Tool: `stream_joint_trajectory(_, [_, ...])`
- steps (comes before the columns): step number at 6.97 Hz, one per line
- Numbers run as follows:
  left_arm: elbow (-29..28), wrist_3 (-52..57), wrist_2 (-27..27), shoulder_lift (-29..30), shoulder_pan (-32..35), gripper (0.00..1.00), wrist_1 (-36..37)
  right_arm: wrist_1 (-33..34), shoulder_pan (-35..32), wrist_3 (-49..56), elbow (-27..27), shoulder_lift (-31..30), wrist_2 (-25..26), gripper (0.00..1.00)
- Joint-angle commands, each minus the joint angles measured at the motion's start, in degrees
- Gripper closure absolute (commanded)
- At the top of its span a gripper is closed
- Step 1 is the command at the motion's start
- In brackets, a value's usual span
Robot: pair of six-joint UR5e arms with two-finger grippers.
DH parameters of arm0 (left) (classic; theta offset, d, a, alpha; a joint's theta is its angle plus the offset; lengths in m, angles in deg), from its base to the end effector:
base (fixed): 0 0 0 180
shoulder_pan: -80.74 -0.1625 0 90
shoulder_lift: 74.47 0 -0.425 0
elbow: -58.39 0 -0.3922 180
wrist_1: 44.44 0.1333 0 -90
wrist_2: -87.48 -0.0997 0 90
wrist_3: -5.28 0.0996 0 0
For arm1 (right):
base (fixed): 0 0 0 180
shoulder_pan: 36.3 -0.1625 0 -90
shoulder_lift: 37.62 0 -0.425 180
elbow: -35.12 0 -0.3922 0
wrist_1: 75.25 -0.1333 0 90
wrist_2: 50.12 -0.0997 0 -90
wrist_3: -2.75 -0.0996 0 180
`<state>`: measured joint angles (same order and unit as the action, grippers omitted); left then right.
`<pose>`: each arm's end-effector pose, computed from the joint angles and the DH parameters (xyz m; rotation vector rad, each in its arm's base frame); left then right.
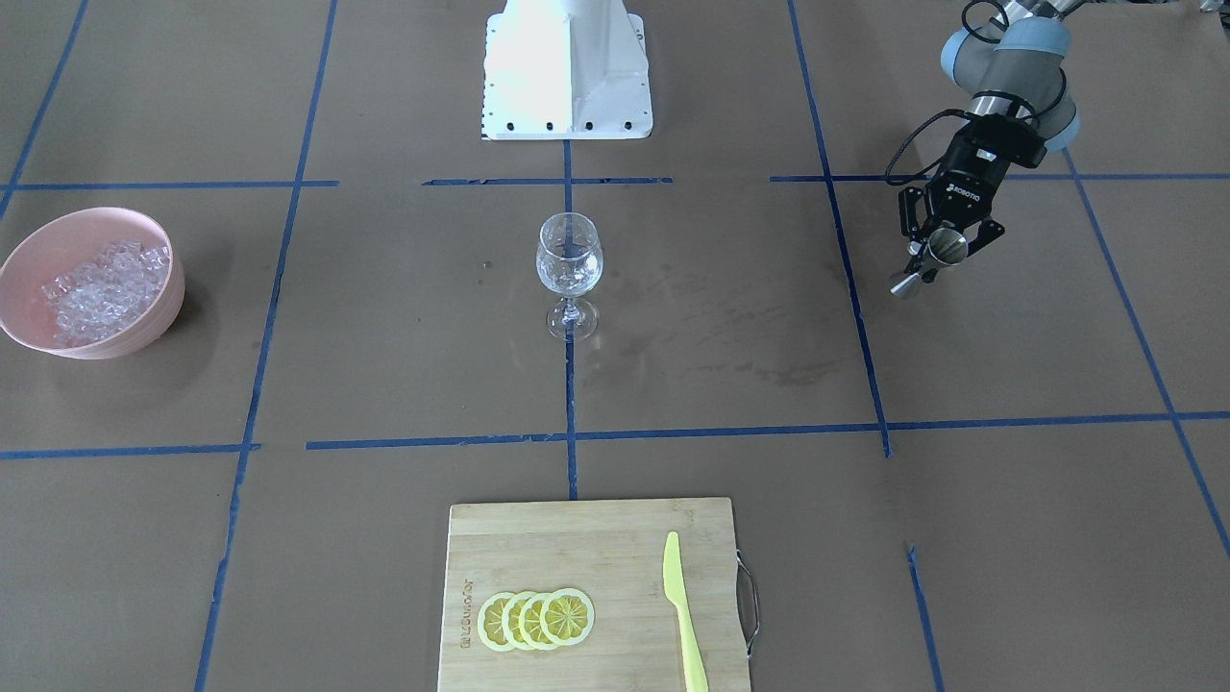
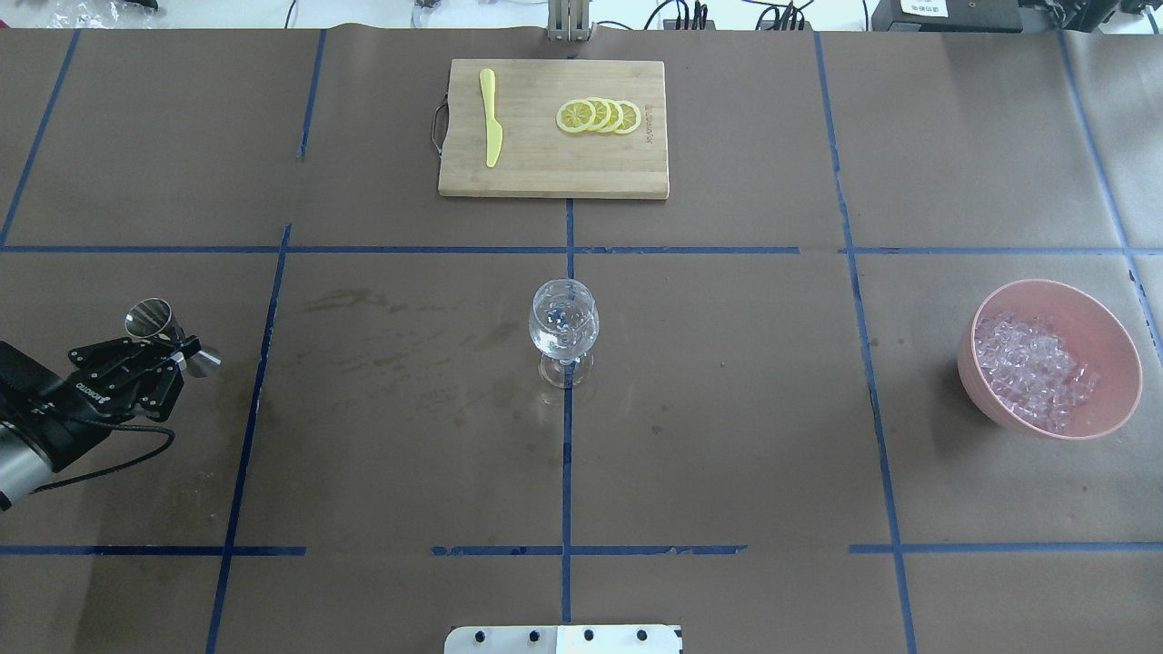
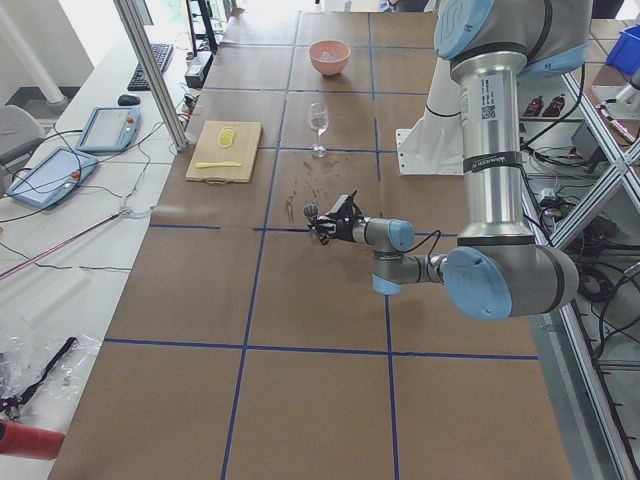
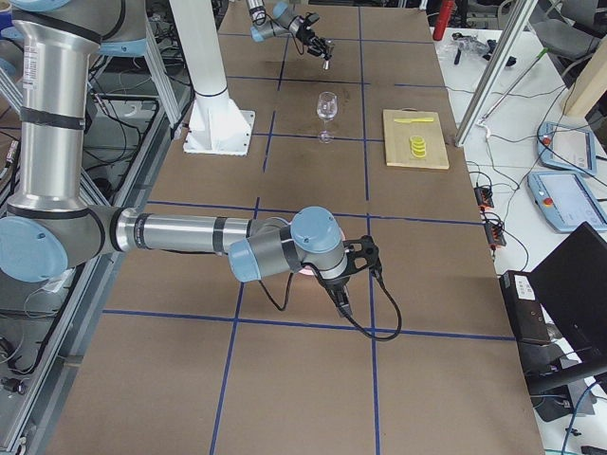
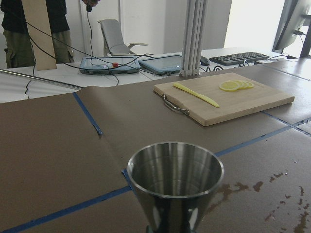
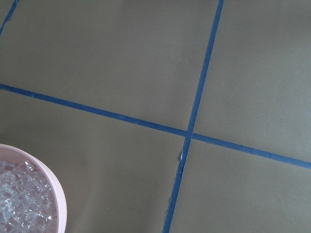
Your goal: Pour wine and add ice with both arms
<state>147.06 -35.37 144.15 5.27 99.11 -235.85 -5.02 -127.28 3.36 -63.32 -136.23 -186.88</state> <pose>0.3128 -0.3020 0.5601 1.2114 0.9960 -0.0309 0.0684 -0.4443 0.6147 0.3340 -0.8033 -0.1335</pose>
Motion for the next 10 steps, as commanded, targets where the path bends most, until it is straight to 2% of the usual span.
stream_joint_trajectory(1, [-1.1,-0.4,-3.7,0.0,-3.9,1.0,0.0,0.0,0.0,0.0,0.0,0.0,0.0,0.0])
stream_joint_trajectory(3, [-1.7,-0.4,-3.9,0.0,-5.0,1.0,0.0,0.0,0.0,0.0,0.0,0.0,0.0,0.0])
stream_joint_trajectory(5, [-1.8,-0.5,-7.6,0.1,-8.0,1.0,-0.1,0.0,-0.1,0.0,0.0,0.0,0.0,0.0])
stream_joint_trajectory(10, [-2.3,-1.2,-7.9,0.9,-9.0,1.0,-0.1,0.0,-0.1,0.0,0.0,-0.1,0.0,0.0])
